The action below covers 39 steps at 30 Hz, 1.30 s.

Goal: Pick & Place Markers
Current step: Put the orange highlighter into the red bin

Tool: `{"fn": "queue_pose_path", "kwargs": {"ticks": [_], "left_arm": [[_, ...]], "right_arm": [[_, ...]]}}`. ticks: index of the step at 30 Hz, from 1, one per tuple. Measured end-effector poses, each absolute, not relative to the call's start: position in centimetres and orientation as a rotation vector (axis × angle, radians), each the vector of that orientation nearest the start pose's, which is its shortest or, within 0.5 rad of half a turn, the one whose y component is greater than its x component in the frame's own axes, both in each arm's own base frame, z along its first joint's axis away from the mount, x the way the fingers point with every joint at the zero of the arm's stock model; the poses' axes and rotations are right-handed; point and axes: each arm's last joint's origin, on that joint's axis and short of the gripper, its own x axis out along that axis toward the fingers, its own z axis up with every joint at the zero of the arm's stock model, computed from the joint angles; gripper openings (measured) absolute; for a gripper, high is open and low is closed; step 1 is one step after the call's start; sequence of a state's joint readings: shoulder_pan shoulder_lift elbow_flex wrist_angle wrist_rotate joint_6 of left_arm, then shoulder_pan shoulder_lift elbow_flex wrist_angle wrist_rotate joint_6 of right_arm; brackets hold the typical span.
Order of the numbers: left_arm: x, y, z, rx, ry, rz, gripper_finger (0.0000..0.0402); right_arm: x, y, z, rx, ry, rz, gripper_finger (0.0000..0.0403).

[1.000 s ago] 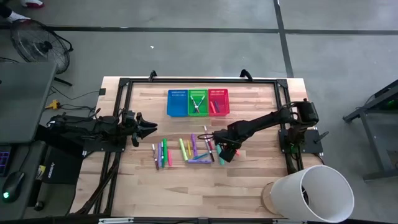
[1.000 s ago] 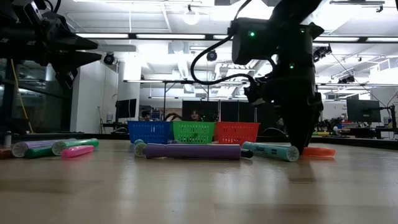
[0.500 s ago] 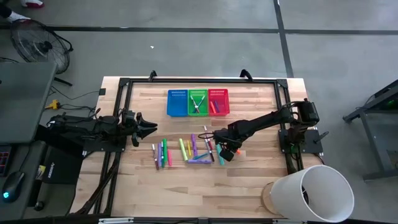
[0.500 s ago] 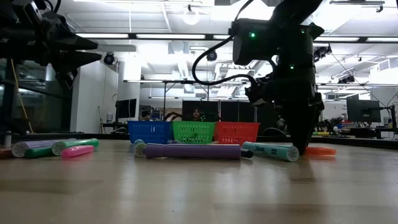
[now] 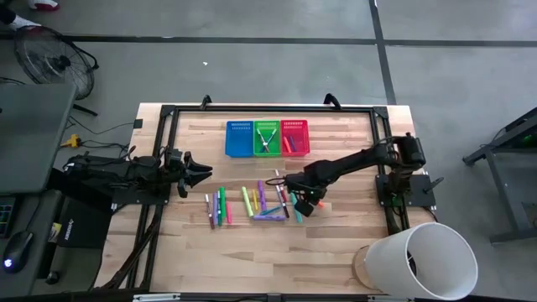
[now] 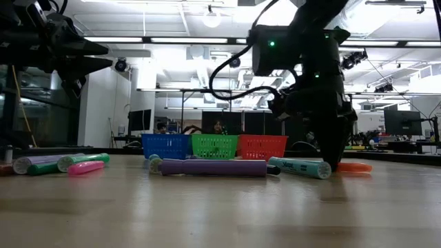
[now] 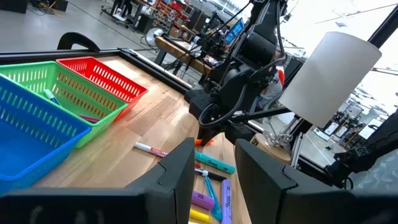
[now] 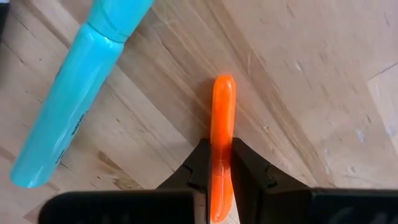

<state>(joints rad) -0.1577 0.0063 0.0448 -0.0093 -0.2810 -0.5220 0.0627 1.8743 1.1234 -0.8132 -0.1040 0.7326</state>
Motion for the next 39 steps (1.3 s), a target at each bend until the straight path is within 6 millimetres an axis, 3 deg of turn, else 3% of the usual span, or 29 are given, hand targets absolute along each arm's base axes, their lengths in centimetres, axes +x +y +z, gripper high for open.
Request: {"fn": "queue_pose_path", "kwargs": {"ticks": [14,21,30,39], "left_arm": [[9.4,-0.7,17.7,-0.527,-0.060,0.113,0.0115],[9.4,-0.7,17.7,-0.528,-0.060,0.113,0.0115],[9.4,-0.7,17.7,-0.527,-0.060,0.113,0.0115],[9.4,-0.7,17.7,-0.527,-0.060,0.113,0.0115]], "right_arm": [[34.5,0.4,17.1,0.662,1.442,-0.433,0.0028],[35.9,-1.8,19.5,0.687,1.349,-0.464,0.0028],[36.7,-7.1,22.2,0.718,1.180,-0.610,0.0028],[35.8,-13.2,22.6,0.804,1.048,-0.740,0.0028]]}}
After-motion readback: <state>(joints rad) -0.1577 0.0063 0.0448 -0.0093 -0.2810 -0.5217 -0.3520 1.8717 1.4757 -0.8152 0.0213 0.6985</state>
